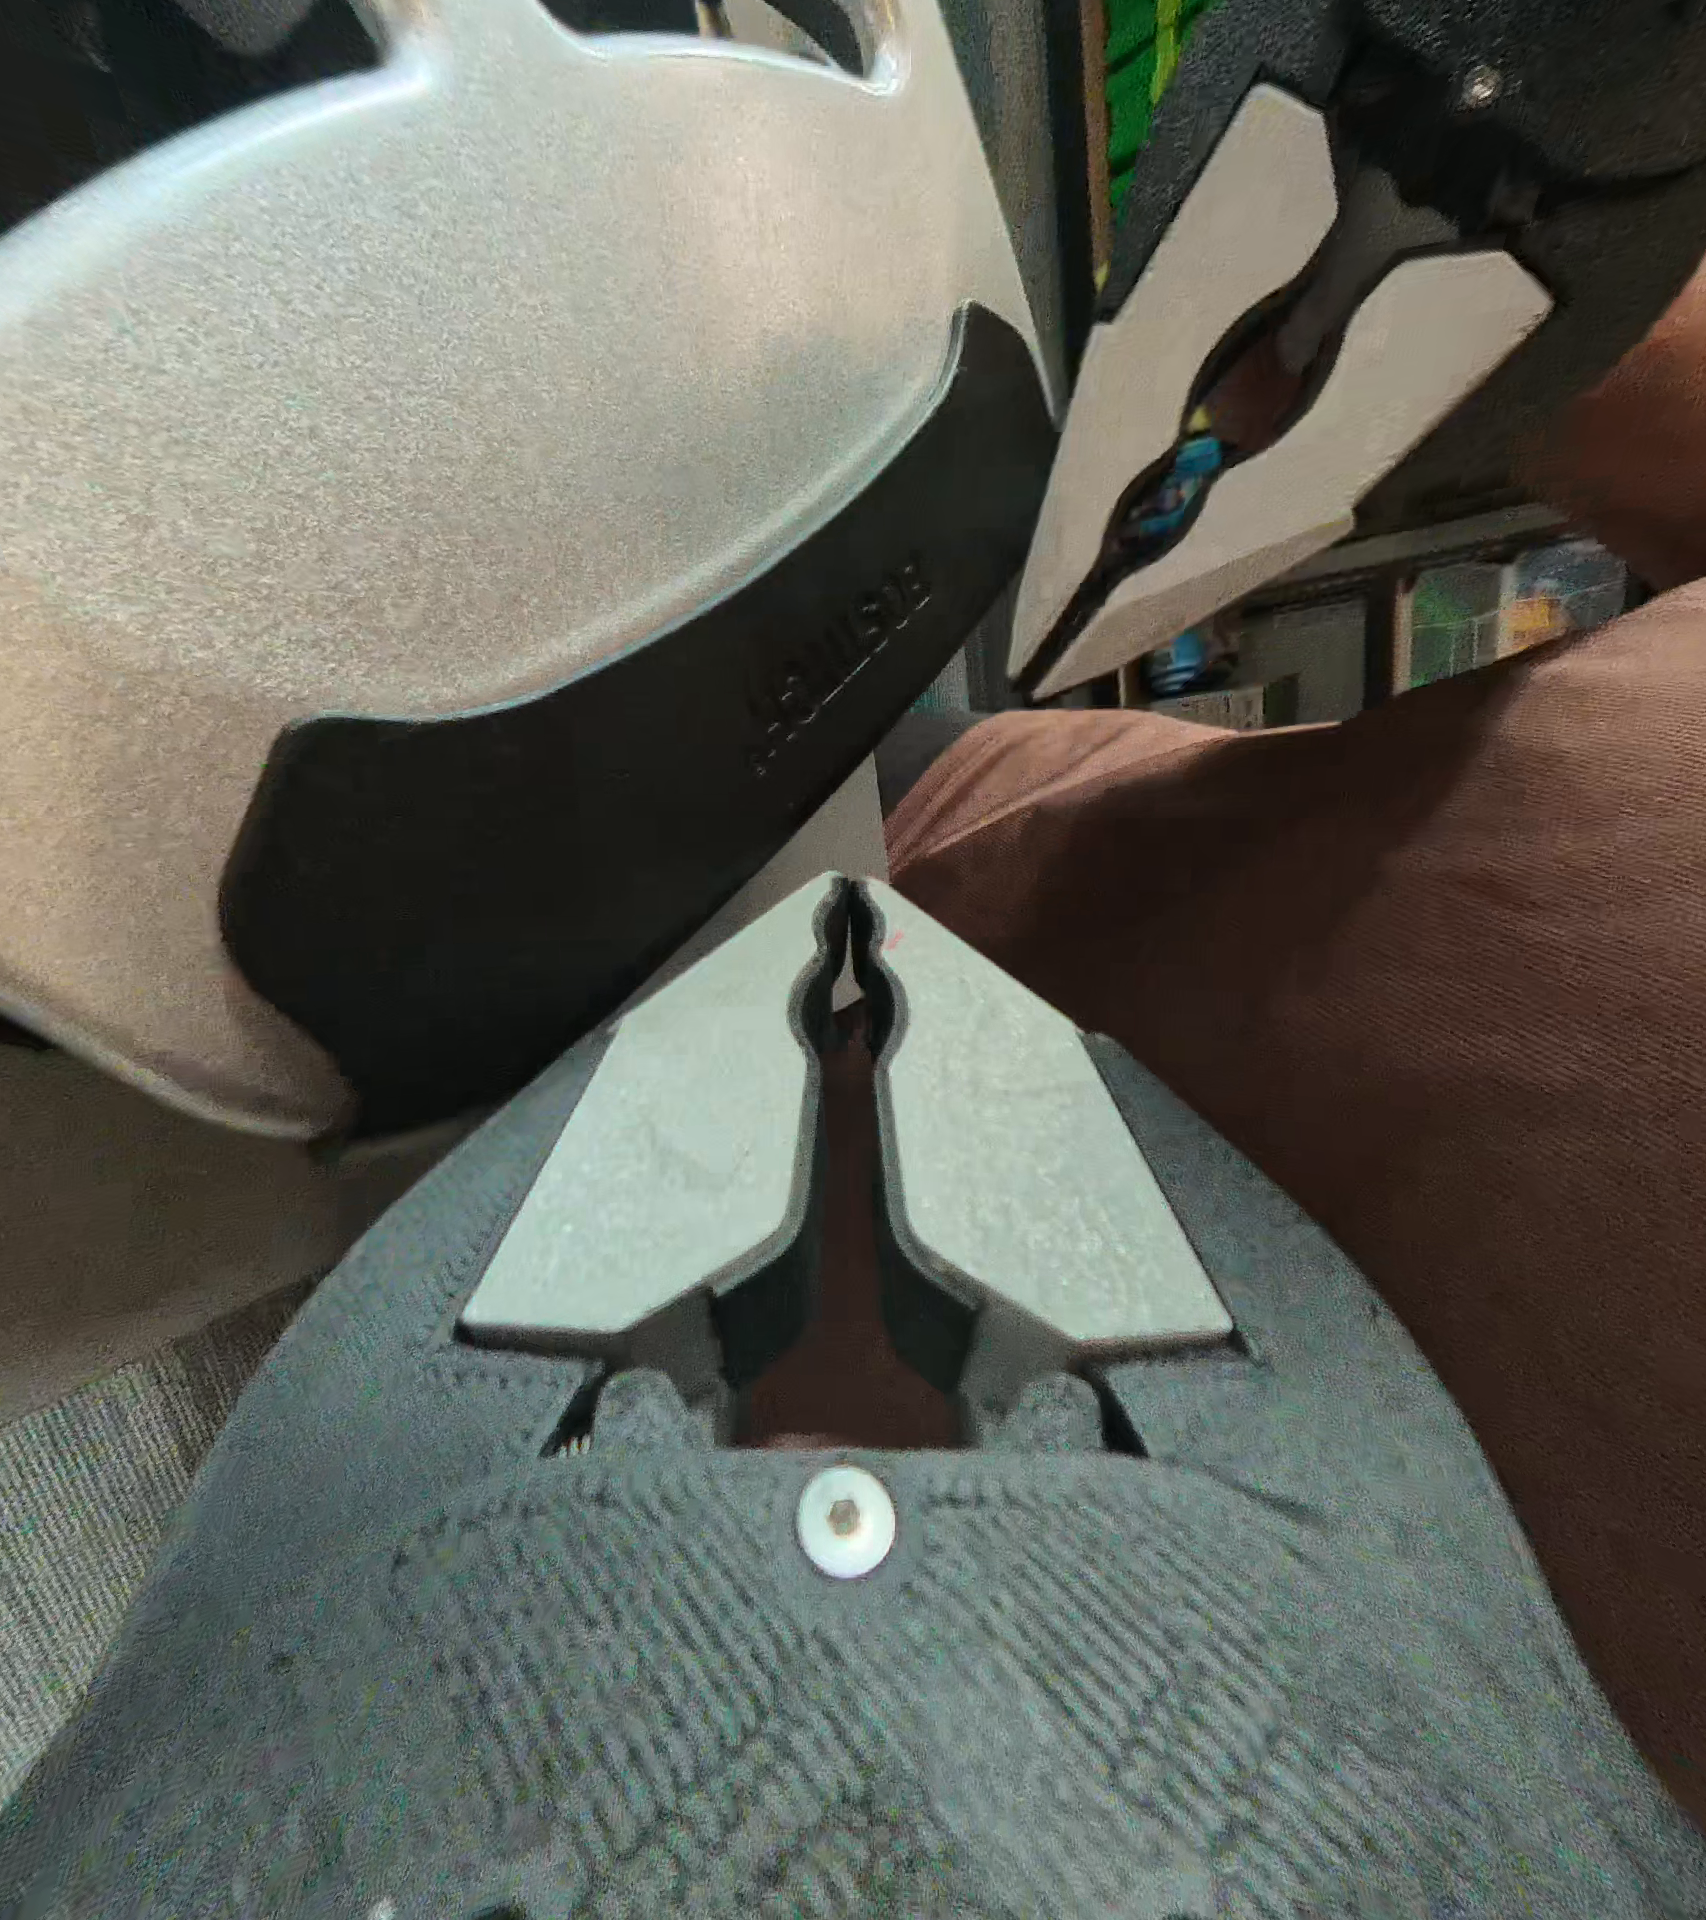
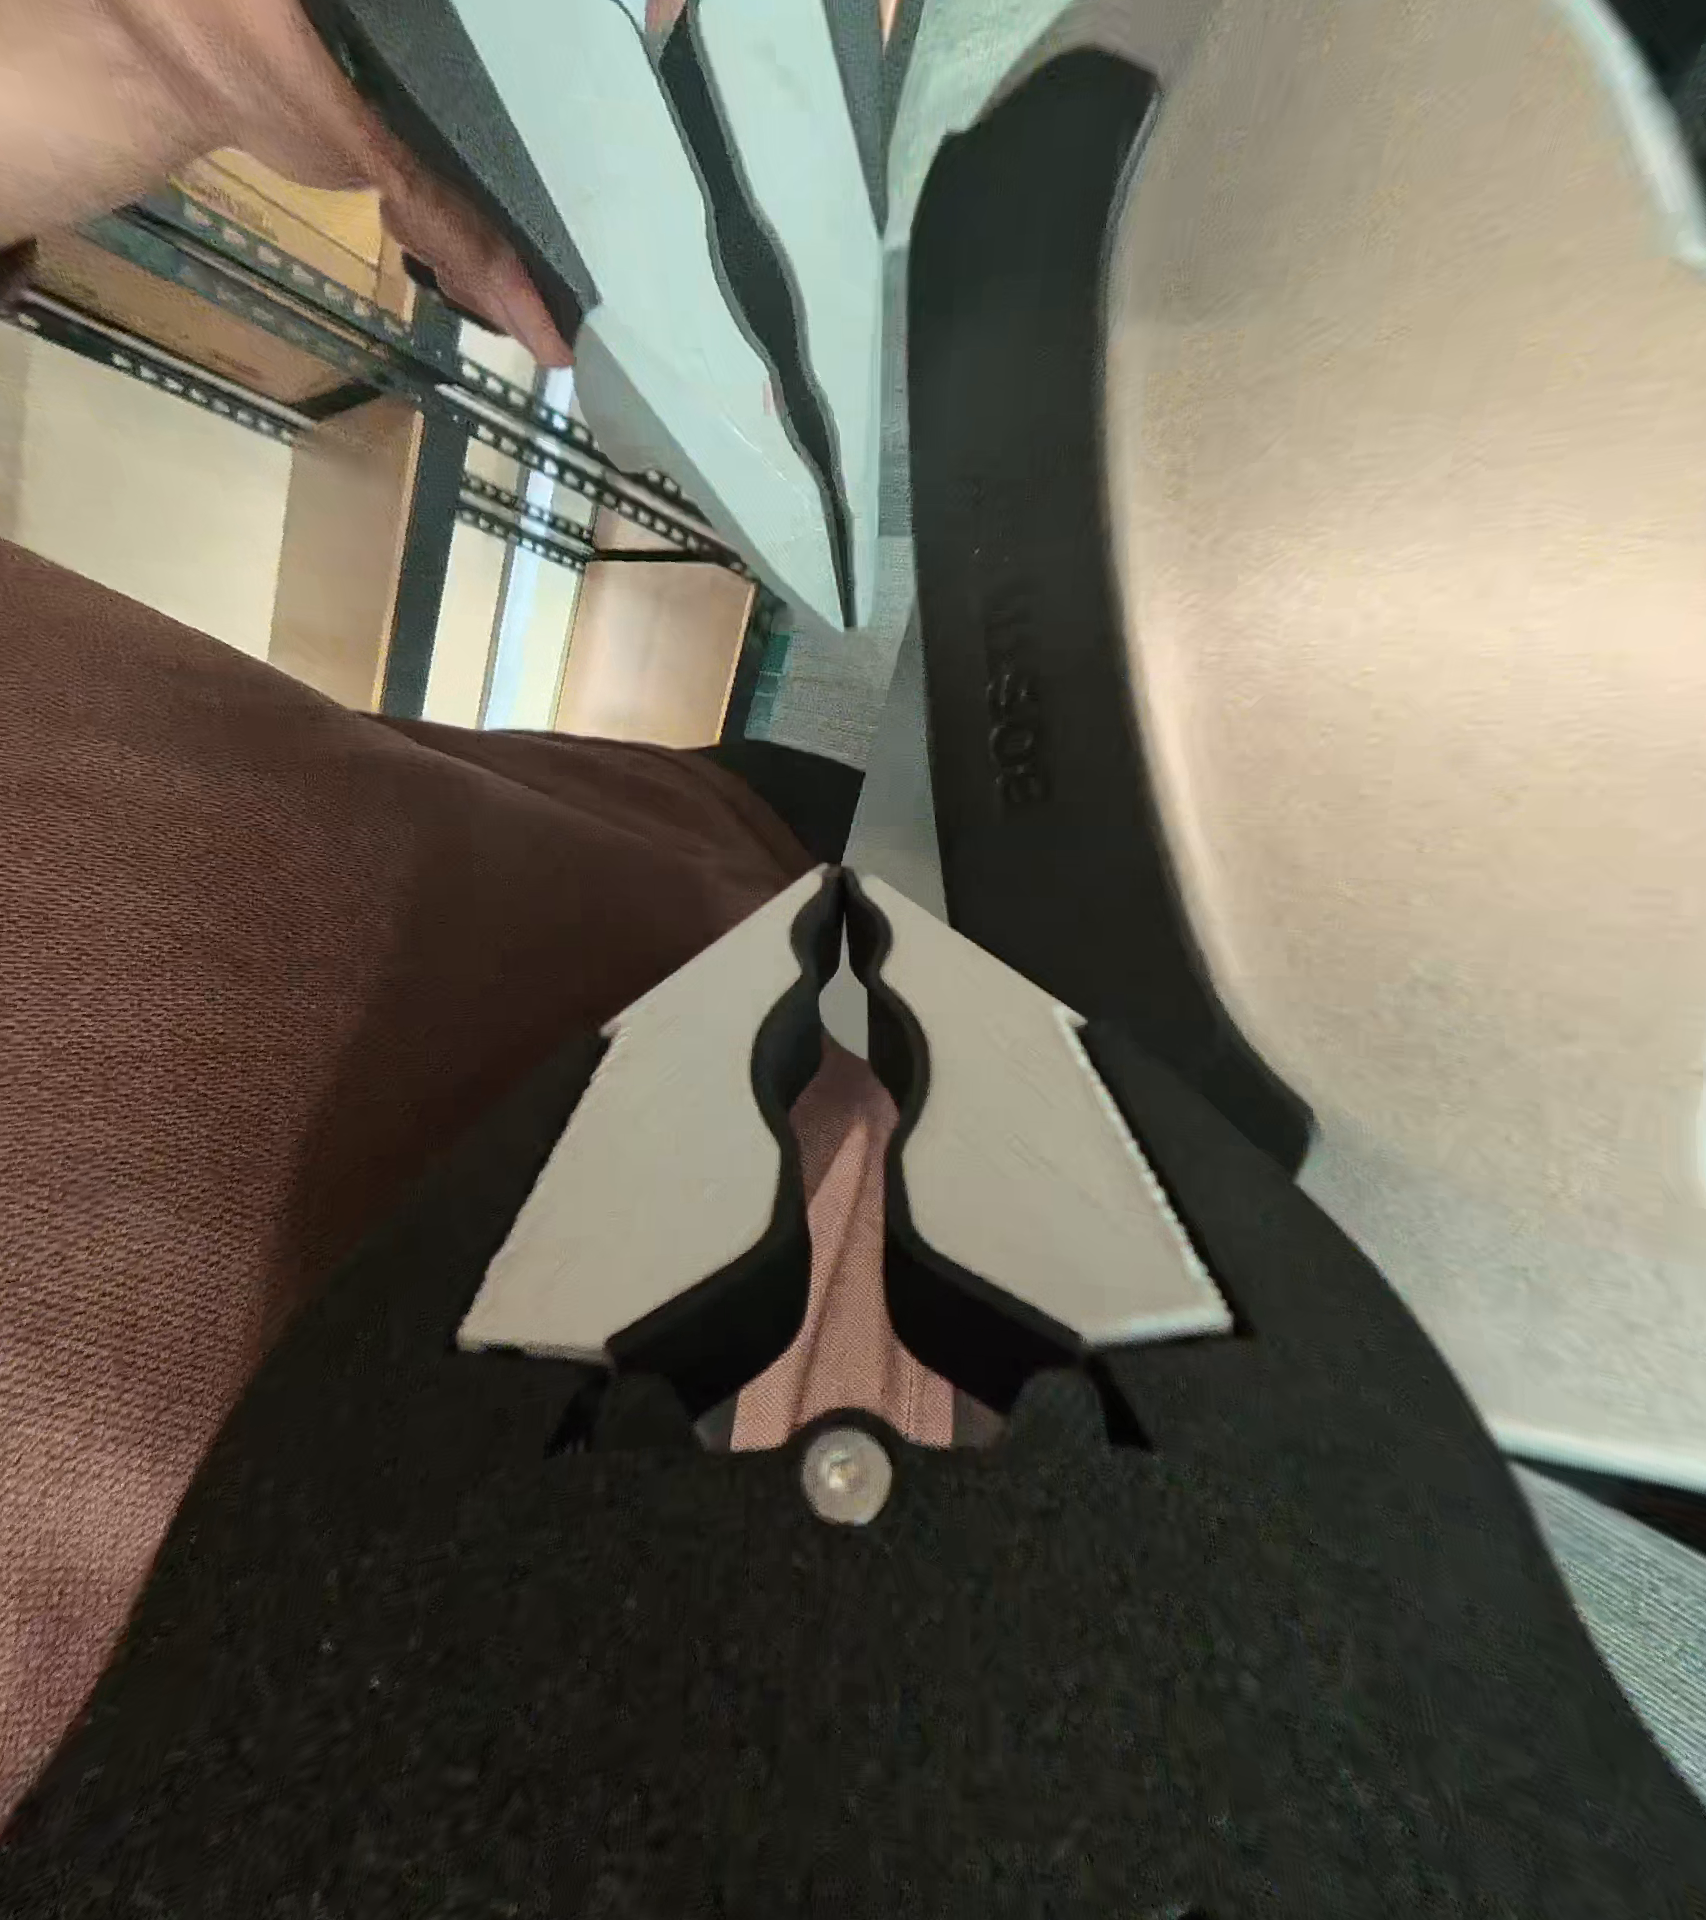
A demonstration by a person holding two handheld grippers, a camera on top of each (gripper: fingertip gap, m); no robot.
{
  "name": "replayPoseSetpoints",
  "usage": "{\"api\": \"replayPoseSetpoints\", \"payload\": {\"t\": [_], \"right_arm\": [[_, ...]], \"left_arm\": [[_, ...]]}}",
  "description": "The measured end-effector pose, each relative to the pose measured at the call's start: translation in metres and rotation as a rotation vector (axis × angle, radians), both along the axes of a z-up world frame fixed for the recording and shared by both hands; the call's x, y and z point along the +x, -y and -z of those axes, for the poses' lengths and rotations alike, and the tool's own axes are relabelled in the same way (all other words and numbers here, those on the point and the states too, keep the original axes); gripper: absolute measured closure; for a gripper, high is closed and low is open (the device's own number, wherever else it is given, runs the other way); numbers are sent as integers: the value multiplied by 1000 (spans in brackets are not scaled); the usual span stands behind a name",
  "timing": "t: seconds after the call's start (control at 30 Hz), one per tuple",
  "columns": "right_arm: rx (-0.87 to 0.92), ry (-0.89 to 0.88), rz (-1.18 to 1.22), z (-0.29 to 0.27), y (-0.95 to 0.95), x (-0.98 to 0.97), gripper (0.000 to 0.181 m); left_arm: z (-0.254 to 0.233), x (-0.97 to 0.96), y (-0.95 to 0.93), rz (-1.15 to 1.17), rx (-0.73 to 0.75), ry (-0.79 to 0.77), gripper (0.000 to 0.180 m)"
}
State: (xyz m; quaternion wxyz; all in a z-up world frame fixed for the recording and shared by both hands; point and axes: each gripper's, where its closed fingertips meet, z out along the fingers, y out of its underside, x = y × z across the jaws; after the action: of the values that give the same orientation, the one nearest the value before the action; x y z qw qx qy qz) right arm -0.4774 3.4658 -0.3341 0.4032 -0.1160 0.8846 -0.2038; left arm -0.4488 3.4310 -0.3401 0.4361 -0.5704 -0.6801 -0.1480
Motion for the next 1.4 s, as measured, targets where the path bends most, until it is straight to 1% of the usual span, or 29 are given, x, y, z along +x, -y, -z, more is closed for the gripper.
{"api": "replayPoseSetpoints", "payload": {"t": [0.1, 0.17, 0.2, 0.23, 0.27, 0.33, 0.37, 0.4, 0.43, 0.47, 0.53, 0.57, 0.63, 0.73, 0.77, 0.8, 0.9, 0.97, 1.0, 1.07, 1.13, 1.2, 1.27, 1.4], "right_arm": [[-131, 20, 53, -27, 7, -20, 181], [-197, -67, 93, -29, 6, -38, 177], [-198, -132, 111, -23, 3, -48, 177], [-180, -202, 143, -15, -2, -58, 173], [-166, -256, 188, -9, -7, -66, 167], [-156, -302, 300, -4, -17, -73, 163], [-157, -326, 367, -4, -21, -75, 151], [-169, -375, 429, -4, -25, -77, 137], [-186, -459, 480, -4, -30, -79, 129], [-203, -563, 510, -4, -34, -78, 128], [-230, -783, 493, -5, -35, -64, 121], [-240, -893, 451, -4, -30, -54, 120], [-261, -1138, 350, 0, -13, -39, 108], [-289, -1529, 160, 7, 21, -41, 101], [-290, -1633, 104, 9, 29, -47, 102], [-271, -1687, 52, 13, 35, -52, 108], [-179, -1640, -102, 29, 37, -52, 131], [-136, -1652, -171, 26, 36, -53, 132], [-129, -1670, -180, 21, 37, -55, 136], [-163, -1688, -114, -5, 46, -64, 151], [-149, -1650, 5, -34, 59, -81, 160], [-92, -1573, 47, -50, 73, -95, 164], [-49, -1554, 39, -61, 86, -110, 169], [-4, -1475, 35, -71, 103, -136, 173]], "left_arm": [[-9, 3, 15, -56, -57, -37, 180], [-8, 7, 26, -98, -125, -66, 178], [-5, 12, 31, -119, -161, -66, 173], [1, 19, 37, -142, -191, -47, 166], [6, 27, 38, -146, -200, -40, 164], [12, 45, 37, -146, -193, -58, 158], [17, 56, 37, -148, -193, -56, 153], [24, 69, 35, -145, -196, -50, 151], [30, 84, 32, -140, -201, -50, 151], [38, 99, 29, -140, -208, -53, 151], [50, 128, 17, -136, -194, -71, 151], [57, 142, 11, -143, -180, -76, 151], [68, 168, -2, -177, -145, -73, 151], [76, 198, -21, -240, -72, -94, 150], [78, 207, -27, -256, -60, -101, 150], [80, 216, -31, -265, -55, -105, 150], [86, 242, -37, -276, -83, -108, 150], [90, 256, -35, -298, -104, -112, 150], [92, 262, -34, -316, -100, -111, 150], [98, 272, -35, -348, -69, -97, 150], [106, 278, -40, -355, -49, -82, 150], [114, 282, -46, -340, -47, -60, 150], [118, 281, -53, -312, -48, -42, 150], [109, 263, -51, -268, -112, -59, 150]]}}
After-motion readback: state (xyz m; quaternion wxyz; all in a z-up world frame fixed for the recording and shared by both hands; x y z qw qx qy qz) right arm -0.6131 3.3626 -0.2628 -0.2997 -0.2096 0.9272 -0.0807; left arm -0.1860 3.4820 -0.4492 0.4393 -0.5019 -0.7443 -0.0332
